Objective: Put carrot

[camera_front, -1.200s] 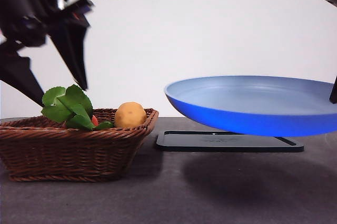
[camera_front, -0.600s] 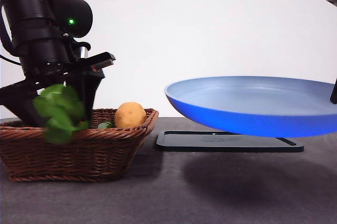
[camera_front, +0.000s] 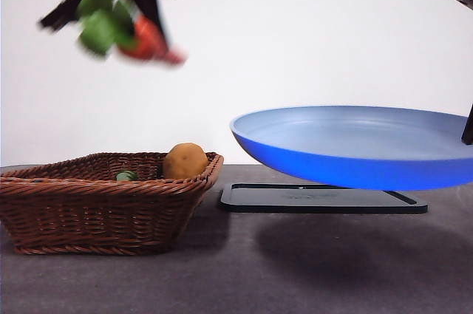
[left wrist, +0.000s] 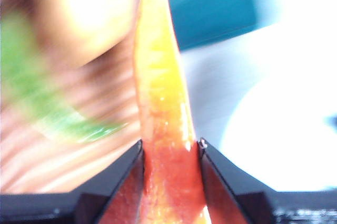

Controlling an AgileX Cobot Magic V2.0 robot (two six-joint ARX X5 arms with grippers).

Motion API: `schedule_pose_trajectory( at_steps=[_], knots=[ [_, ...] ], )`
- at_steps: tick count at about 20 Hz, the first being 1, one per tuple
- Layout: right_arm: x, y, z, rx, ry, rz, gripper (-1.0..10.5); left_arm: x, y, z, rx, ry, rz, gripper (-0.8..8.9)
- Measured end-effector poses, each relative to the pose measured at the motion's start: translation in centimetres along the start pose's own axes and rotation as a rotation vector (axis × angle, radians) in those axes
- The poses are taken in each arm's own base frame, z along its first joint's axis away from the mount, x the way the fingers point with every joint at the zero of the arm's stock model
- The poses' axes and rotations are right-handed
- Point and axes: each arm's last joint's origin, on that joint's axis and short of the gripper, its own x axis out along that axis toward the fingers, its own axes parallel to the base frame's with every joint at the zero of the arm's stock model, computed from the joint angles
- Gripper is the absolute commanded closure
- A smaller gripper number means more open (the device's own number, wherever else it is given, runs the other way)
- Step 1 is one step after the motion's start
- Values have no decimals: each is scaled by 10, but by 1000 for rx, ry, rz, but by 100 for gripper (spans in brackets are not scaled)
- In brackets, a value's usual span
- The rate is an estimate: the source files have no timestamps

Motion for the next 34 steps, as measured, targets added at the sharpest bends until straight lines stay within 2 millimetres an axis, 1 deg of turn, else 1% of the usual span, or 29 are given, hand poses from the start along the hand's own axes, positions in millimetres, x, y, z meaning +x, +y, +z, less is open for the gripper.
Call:
schedule_pose_trajectory(
  at_steps=[1,2,3,5,6,9,12,13,15,18,19,21,22,24,25,31,33,34],
  knots=[
    [0,0,0,2,-2,1,943,-4,-18,0,60,-27,-79,727],
    [1,0,1,11,-5,5,944,-2,-38,-3,131,-40,-143,727],
    [1,0,1,17,-4,5,943,4,-54,-9,178,-28,-172,727],
    [1,0,2,24,-3,5,944,15,-79,-21,255,-8,-166,727],
    [1,0,2,26,-3,5,943,24,-93,-27,306,-14,-129,727],
    [2,0,2,28,-3,5,943,43,-122,-47,412,-34,12,727],
    [2,0,2,35,-3,5,944,54,-138,-58,467,-64,73,727],
    [2,0,2,37,-3,5,943,58,-140,-58,472,-63,71,727],
    [2,0,2,38,-3,5,943,75,-140,-60,475,-31,86,727],
    [2,0,2,42,-3,5,943,108,-134,-64,474,55,130,727],
    [2,0,2,43,-3,5,944,115,-133,-66,474,79,141,727],
    [2,0,2,45,-3,5,943,123,-132,-68,478,102,148,720],
    [2,0,2,45,-3,6,943,125,-132,-70,480,113,151,683],
    [2,0,2,45,-3,5,943,126,-132,-71,481,120,152,571],
    [2,0,2,45,-3,5,943,126,-133,-70,482,116,149,541],
    [2,0,2,49,-5,4,944,125,-132,-72,488,142,142,544],
    [2,-1,2,53,-4,1,944,118,-132,-73,494,150,127,544],
    [3,-1,3,57,3,-3,944,109,-134,-72,498,137,118,544]
  ],
)
